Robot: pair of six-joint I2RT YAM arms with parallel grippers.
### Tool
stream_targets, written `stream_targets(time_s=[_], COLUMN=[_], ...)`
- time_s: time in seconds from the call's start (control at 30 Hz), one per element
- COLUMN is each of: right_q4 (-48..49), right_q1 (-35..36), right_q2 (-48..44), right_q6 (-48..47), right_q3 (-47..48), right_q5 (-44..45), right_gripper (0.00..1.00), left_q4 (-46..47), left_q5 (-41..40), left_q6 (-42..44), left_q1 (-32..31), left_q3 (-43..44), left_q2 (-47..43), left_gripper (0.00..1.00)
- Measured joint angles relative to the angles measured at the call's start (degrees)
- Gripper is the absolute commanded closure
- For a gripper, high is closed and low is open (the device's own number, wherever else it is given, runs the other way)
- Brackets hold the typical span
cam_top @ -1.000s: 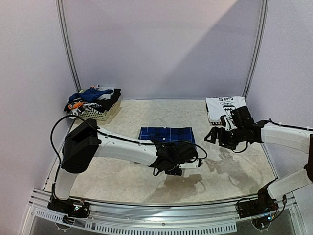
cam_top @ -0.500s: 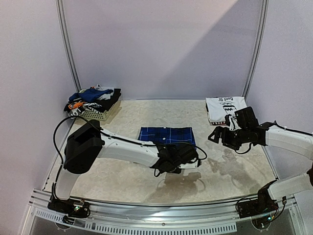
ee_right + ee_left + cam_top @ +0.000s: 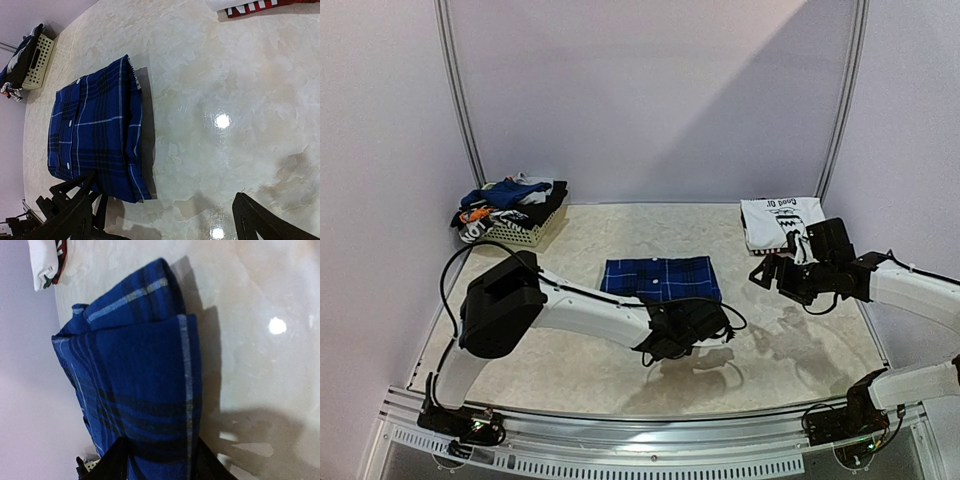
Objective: Fold and stack the mixed laundry pile
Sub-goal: Pick up the square-folded shirt from the center of the board, then pass from the left arm to the right
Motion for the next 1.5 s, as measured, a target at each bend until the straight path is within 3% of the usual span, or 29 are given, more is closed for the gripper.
stream_targets(time_s=[0.17, 0.23, 0.27, 0.3, 0.83, 1.5], right_q4=[0.8, 0.9, 1.1, 1.3, 13.0, 33.9], right_q1=[0.0, 0.0, 0.0, 0.0, -0.1, 3.7], right_q2=[-0.4, -0.4, -0.4, -0.4, 13.6, 36.9], right_q6=[0.8, 1.2, 1.4, 1.6, 4.7, 14.4], right_q3=[-1.2, -1.4, -1.4, -1.4, -1.4, 5.7], right_q5=[0.0, -0.1, -0.3, -0.5, -17.2, -30.6], right_gripper=[0.01, 0.01, 0.01, 0.01, 0.01, 0.01], left_q4=[3.3, 4.3, 4.9, 5.4, 11.6, 16.8], left_q5=[-1.3, -1.1, -1.0, -0.7, 8.6, 11.6], left_q6=[0.7, 0.9, 0.9, 0.7, -4.5, -6.9], left_q1=[-0.4, -0.5, -0.5, -0.5, 0.1, 0.4], left_q3=[-1.7, -2.5, -2.9, -3.3, -18.0, -22.7], left_q2=[0.3, 0.3, 0.3, 0.2, -12.6, -16.3], left_gripper=[0.74, 0.86, 0.97, 1.0, 1.0, 1.0])
